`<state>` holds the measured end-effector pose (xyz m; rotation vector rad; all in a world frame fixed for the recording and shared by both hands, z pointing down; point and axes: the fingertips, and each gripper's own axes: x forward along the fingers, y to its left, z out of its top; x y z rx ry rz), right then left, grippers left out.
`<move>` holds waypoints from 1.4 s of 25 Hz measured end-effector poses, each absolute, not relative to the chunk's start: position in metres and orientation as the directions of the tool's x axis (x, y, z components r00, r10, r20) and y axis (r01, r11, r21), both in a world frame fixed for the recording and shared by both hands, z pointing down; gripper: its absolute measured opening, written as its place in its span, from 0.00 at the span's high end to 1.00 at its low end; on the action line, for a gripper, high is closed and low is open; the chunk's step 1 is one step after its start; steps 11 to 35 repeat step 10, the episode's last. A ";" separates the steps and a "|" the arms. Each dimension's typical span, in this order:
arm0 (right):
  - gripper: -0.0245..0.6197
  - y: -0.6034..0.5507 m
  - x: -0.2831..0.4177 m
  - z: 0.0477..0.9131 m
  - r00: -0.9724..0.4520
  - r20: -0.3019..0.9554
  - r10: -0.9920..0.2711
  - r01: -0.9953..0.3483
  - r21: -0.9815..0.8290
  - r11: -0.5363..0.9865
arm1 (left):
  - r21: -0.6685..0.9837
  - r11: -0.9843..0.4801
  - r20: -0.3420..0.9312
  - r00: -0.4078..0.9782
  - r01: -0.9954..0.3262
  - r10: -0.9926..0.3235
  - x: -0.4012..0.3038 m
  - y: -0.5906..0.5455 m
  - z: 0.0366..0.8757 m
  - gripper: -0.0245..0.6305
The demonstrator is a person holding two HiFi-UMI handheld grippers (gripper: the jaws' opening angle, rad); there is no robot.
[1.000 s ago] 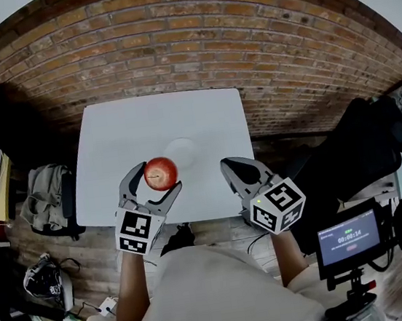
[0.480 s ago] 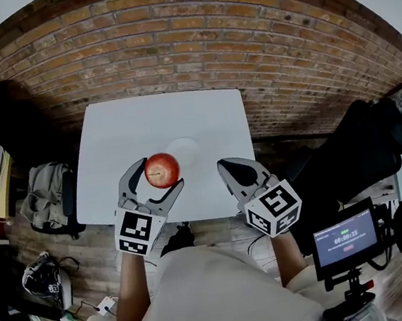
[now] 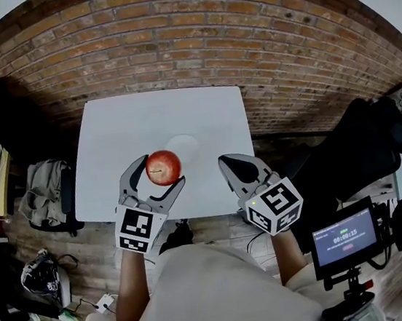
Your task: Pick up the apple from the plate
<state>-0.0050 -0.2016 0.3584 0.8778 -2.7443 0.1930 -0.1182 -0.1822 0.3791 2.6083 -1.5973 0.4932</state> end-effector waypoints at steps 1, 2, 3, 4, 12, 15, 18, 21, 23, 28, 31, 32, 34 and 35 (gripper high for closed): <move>0.96 -0.202 -0.005 0.359 -0.785 0.279 -0.553 -0.587 -0.049 0.808 | -0.127 -0.469 0.293 0.419 -0.874 -0.860 -0.118 -0.182 0.380 0.36; 0.96 -0.202 -0.004 0.359 -0.785 0.279 -0.553 -0.587 -0.049 0.808 | -0.126 -0.470 0.294 0.419 -0.874 -0.859 -0.118 -0.182 0.381 0.36; 0.96 -0.202 -0.005 0.359 -0.785 0.279 -0.553 -0.587 -0.049 0.808 | -0.126 -0.470 0.295 0.419 -0.874 -0.859 -0.118 -0.181 0.381 0.36; 0.96 -0.202 -0.005 0.359 -0.786 0.279 -0.552 -0.586 -0.048 0.809 | -0.125 -0.469 0.295 0.419 -0.874 -0.859 -0.118 -0.181 0.381 0.36; 0.96 -0.203 -0.012 0.360 -0.795 0.278 -0.540 -0.573 -0.047 0.819 | -0.136 -0.469 0.292 0.417 -0.873 -0.861 -0.121 -0.185 0.379 0.36; 0.96 -0.203 -0.012 0.360 -0.795 0.278 -0.540 -0.573 -0.047 0.819 | -0.136 -0.469 0.292 0.417 -0.873 -0.861 -0.121 -0.185 0.379 0.36; 0.96 -0.203 -0.012 0.360 -0.795 0.278 -0.540 -0.573 -0.047 0.819 | -0.136 -0.469 0.292 0.417 -0.873 -0.861 -0.121 -0.185 0.379 0.36; 0.96 -0.203 -0.012 0.360 -0.795 0.278 -0.540 -0.573 -0.047 0.819 | -0.136 -0.469 0.292 0.417 -0.873 -0.861 -0.121 -0.185 0.379 0.36; 0.96 -0.203 -0.012 0.360 -0.795 0.278 -0.540 -0.573 -0.047 0.819 | -0.136 -0.469 0.292 0.417 -0.873 -0.861 -0.121 -0.185 0.379 0.36; 0.96 -0.203 -0.012 0.360 -0.795 0.278 -0.540 -0.573 -0.047 0.819 | -0.136 -0.469 0.292 0.417 -0.873 -0.861 -0.121 -0.185 0.379 0.36; 0.96 -0.203 -0.012 0.360 -0.795 0.278 -0.540 -0.573 -0.047 0.819 | -0.136 -0.469 0.292 0.417 -0.873 -0.861 -0.121 -0.185 0.379 0.36; 0.96 -0.203 -0.012 0.360 -0.795 0.278 -0.540 -0.573 -0.047 0.819 | -0.136 -0.469 0.292 0.417 -0.873 -0.861 -0.121 -0.185 0.379 0.36; 0.96 -0.203 -0.012 0.360 -0.795 0.278 -0.540 -0.573 -0.047 0.819 | -0.136 -0.469 0.292 0.417 -0.873 -0.861 -0.121 -0.185 0.379 0.36; 0.96 -0.203 -0.012 0.360 -0.795 0.278 -0.540 -0.573 -0.047 0.819 | -0.136 -0.469 0.292 0.417 -0.873 -0.861 -0.121 -0.185 0.379 0.36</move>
